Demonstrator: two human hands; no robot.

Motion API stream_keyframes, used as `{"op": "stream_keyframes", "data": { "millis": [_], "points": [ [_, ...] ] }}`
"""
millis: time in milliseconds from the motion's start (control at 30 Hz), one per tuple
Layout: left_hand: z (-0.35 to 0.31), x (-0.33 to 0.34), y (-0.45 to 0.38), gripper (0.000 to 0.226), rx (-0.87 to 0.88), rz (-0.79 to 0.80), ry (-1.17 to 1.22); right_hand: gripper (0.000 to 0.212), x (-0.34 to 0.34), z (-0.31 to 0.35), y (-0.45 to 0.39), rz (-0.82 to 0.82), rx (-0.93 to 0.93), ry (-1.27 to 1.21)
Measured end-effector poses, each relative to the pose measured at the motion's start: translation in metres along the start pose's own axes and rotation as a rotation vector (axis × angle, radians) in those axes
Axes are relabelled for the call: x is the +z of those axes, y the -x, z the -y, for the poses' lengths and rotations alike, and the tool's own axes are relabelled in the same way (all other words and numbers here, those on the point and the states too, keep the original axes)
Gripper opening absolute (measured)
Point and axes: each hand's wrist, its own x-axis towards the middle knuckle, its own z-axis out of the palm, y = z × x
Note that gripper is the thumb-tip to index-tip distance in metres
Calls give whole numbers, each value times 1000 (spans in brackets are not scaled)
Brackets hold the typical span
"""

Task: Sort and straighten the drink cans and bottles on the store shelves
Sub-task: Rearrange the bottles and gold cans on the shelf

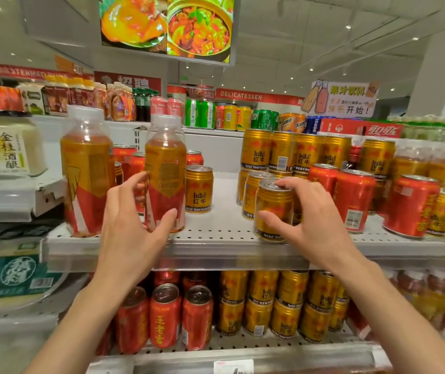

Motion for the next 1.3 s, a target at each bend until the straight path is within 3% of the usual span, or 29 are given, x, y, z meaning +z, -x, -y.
{"op": "stream_keyframes", "data": {
  "millis": [200, 467, 533, 667, 800, 1033, 1133, 1300],
  "points": [
    [5, 2, -3, 79, -37, 24, 27, 71, 8, -14, -12, -7, -101, 247],
    [2, -3, -2, 78, -56, 42, 14, 74, 7, -12, -12, 20, -64, 114],
    [2, -7, -2, 74, -49, 62, 21, 69, 4, -8, -15, -54, -81, 61],
    [5, -18, -4, 60, -45, 100, -8, 36, 3, 24, -28, -235, -175, -87],
    [8, -25, -6, 51, -9, 143, -29, 24, 22, 71, -53, 12, -57, -289],
    [19, -39, -2, 42, 25, 173, -56, 69, 61, 121, -90, 391, 113, -553],
    [19, -51, 0, 40, 35, 121, -83, 68, 76, 126, -85, 455, 143, -681],
    [21, -61, -2, 43, 46, 75, -111, 60, 86, 123, -78, 408, 199, -792]
  ]
}}
